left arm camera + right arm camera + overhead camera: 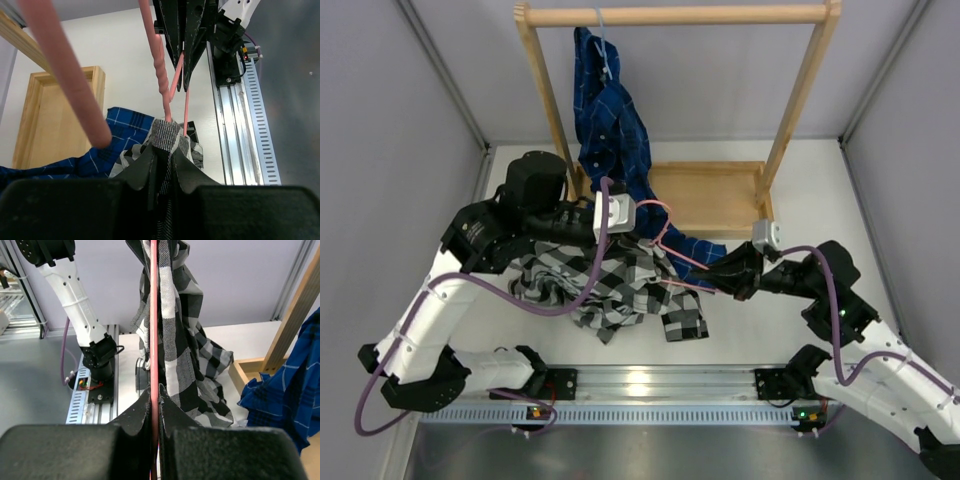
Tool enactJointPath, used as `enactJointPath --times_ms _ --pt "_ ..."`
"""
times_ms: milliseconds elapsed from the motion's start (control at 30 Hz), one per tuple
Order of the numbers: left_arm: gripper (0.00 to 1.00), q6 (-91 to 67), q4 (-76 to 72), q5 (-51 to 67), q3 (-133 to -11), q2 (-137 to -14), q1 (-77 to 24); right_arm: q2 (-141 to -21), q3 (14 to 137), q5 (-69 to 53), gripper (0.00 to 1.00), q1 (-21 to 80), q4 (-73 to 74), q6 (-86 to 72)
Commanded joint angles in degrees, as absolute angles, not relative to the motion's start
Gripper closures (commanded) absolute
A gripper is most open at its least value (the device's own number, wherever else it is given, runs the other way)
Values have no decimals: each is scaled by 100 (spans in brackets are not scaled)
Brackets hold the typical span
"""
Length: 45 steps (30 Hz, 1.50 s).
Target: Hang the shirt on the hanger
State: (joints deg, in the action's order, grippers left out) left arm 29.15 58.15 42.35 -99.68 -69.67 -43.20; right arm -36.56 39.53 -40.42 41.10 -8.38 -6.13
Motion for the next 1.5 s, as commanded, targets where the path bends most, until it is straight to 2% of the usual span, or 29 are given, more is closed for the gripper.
enactJointPath --times_ms 0,67,100,133,167,200,233,267,300,333,433,567,700,767,933,1067,1167,1467 --pt "100 3024 5600 4202 -9888 -6909 -4315 -3638 4587 -4149 100 4017 -1222 -246" --pt "100 2708 5110 3808 -9757 -6865 -4307 -3674 4684 -3982 100 3990 -1204 -255" --pt "100 2620 4967 3693 -9704 -6847 -4307 -3691 4711 -3947 97 3999 -1204 -264" --pt "100 2567 4861 3622 -9660 -6821 -4307 -3709 4728 -3816 85 3999 -1178 -281" --pt "100 2462 4739 3499 -9624 -6812 -4307 -3709 4720 -3684 60 3999 -1152 -351" --pt "100 2243 4485 3107 -9589 -6812 -4307 -3692 4720 -3543 50 3999 -1099 -386" --pt "100 2154 4335 2894 -9554 -6751 -4307 -3604 4711 -3037 32 3999 -899 -413" --pt "100 2075 4203 2683 -9510 -6707 -4307 -3508 4676 -2658 24 3990 -766 -526" --pt "100 1865 3871 2176 -9423 -6654 -4307 -3402 4641 -2280 10 3990 -625 -606" --pt "100 1794 3684 1927 -9352 -6514 -4307 -3140 4597 -1458 2 3990 -415 -728" --pt "100 1389 2937 1161 -9115 -6119 -4307 -2621 4299 -537 1 3990 -316 -1422" --pt "100 845 2286 1107 -8816 -5706 -4307 -2697 4009 -956 2 3990 -534 -2763" --pt "100 143 1802 976 -8245 -5450 -4307 -3356 3648 -1729 15 4008 -1647 -3954" --pt "100 -43 1514 941 -7834 -5336 -4307 -3769 3578 -1784 19 4069 -1950 -4060" --pt "100 -861 687 774 -6866 -4844 -4307 -4647 3376 -1713 22 4210 -2642 -4112" --pt "100 -1037 299 668 -6416 -4693 -4307 -5264 3252 -1898 34 4490 -3348 -4350" --pt "100 -1064 299 668 -6363 -4685 -4307 -5440 3217 -1732 40 4579 -3410 -4333" --pt "100 -1099 273 571 -6153 -4465 -4307 -5546 3068 -431 40 4667 -2742 -4034"
